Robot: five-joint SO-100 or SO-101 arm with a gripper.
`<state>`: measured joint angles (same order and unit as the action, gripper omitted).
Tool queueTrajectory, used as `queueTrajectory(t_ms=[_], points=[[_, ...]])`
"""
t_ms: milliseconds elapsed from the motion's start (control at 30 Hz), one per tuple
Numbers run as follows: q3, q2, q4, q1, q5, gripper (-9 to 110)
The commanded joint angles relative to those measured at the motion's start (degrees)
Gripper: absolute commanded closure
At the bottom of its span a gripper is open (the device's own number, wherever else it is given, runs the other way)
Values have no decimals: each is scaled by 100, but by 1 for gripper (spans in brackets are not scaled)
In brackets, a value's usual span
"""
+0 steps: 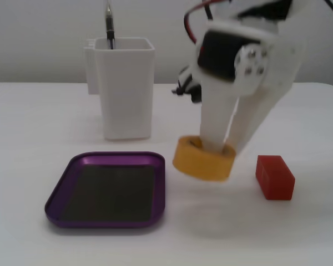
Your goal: Grab up the yellow tape and put it in the box.
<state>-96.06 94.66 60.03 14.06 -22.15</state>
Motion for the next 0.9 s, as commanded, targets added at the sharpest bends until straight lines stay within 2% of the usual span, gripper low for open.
queueTrajectory(t_ms=[0,133,300,500,867], points=[[686,773,158,-18,26,102],[1222,756,35,-571,53,102],[1626,-308,-246,-1090,545,102],[2312,-1450,-237,-1099,1099,102],[2997,-2804,-299,-1151,1099,102]])
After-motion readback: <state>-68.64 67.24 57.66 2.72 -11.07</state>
